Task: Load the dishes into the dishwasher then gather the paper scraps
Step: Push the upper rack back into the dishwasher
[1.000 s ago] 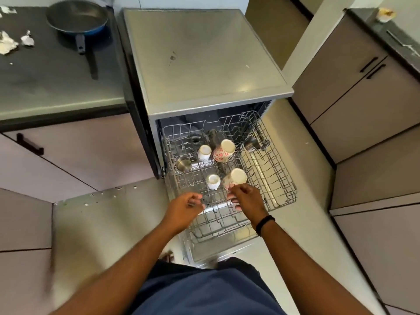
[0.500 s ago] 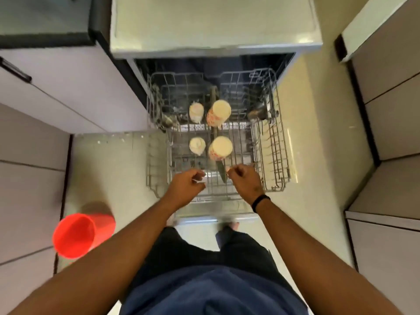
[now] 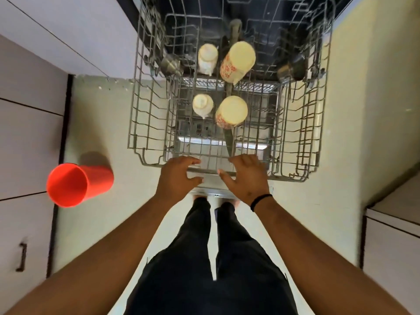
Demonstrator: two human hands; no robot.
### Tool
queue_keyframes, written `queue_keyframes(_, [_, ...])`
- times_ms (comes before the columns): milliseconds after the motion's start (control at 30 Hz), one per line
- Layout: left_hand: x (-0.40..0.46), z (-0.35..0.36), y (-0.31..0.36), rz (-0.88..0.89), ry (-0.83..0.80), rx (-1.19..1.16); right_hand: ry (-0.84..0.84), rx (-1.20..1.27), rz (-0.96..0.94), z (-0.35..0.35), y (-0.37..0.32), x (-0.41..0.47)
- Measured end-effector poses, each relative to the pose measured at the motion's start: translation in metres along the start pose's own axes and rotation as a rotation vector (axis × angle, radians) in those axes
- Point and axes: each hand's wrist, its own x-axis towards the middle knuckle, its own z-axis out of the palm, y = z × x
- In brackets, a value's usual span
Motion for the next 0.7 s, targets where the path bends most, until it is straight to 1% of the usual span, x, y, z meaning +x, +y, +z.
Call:
queue_keyframes(67, [0.006, 0.009, -0.009, 0.032, -0.029, 0.067, -0.048, -0.056, -0.030, 0.013, 0.001, 0.002])
queue_keyframes(133, [0.014, 0.017, -0.017, 0.096, -0.006, 0.132, -0.063, -0.133, -0.058, 0.027, 0.003, 0.005])
queue_keyframes(233, [0.026, 0.024, -0.023, 0.152, 0.001, 0.144, -0.001, -0.181, -0.083, 0.041, 0.005, 0.011])
queue_keyframes(333, [0.034, 0.028, -0.028, 0.199, -0.010, 0.167, 0.079, -0.219, -0.065, 0.050, 0.006, 0.016])
queue_keyframes(467, [0.037, 0.029, -0.035, 0.282, 0.012, 0.216, 0.151, -0.222, -0.085, 0.055, 0.010, 0.017])
queue_keyframes(700, [0.037, 0.027, -0.035, 0.303, 0.032, 0.188, 0.172, -0.232, -0.089, 0.051, 0.008, 0.019])
